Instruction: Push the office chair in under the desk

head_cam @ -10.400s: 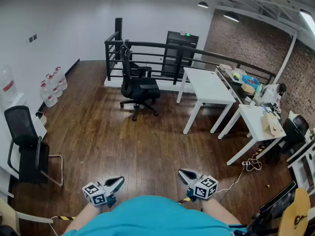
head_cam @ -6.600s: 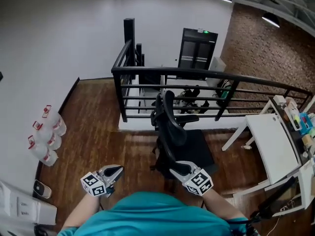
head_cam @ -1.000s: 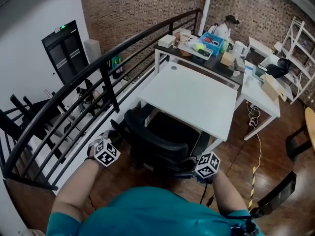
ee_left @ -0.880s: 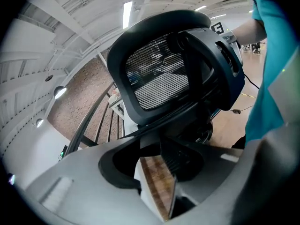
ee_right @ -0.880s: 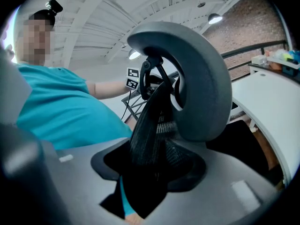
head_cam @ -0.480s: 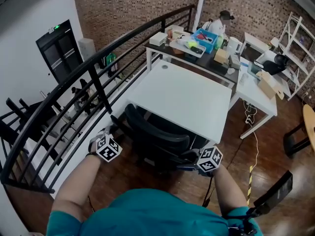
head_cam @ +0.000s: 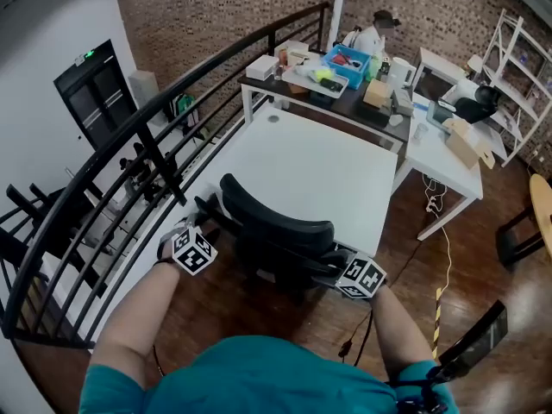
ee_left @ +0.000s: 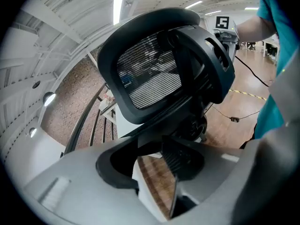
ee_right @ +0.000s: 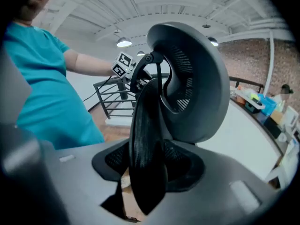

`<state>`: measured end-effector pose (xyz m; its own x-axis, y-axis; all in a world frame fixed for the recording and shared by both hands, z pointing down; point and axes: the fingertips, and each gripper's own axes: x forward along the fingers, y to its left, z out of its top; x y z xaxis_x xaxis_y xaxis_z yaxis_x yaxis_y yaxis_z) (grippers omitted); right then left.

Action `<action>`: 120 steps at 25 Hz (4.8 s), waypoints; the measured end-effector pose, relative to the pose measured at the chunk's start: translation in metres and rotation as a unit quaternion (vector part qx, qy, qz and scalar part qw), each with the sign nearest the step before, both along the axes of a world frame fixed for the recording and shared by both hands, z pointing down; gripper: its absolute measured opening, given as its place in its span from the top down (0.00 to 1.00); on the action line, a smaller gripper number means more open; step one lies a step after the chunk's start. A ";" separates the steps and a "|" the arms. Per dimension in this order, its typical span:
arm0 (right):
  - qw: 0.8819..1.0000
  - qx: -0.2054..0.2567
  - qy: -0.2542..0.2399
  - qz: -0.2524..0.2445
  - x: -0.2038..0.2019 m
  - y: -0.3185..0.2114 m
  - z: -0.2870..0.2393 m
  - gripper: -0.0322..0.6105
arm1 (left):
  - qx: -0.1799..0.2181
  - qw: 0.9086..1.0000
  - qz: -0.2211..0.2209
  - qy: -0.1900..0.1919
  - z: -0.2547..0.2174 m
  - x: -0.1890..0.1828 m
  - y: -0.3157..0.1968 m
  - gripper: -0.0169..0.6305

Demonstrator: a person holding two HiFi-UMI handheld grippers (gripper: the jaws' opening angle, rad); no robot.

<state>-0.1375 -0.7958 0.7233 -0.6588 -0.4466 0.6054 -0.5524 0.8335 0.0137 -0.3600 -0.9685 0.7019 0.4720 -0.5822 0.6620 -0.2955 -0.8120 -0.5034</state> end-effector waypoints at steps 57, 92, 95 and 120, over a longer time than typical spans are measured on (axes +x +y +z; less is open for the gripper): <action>0.941 0.158 -0.293 -0.062 0.013 0.197 -0.146 0.95 | 0.060 0.852 -0.209 0.477 -0.122 -0.074 0.456 0.93; 0.907 0.054 -0.293 -0.299 0.322 0.629 -0.126 0.95 | 0.170 0.756 -0.318 0.546 -0.140 0.340 0.986 0.93; 0.909 0.052 -0.289 -0.295 0.347 0.687 -0.129 0.95 | 0.166 0.760 -0.313 0.545 -0.140 0.375 1.046 0.93; 0.905 0.062 -0.261 -0.332 0.570 0.927 -0.146 0.95 | 0.155 0.739 -0.323 0.571 -0.128 0.607 1.288 0.93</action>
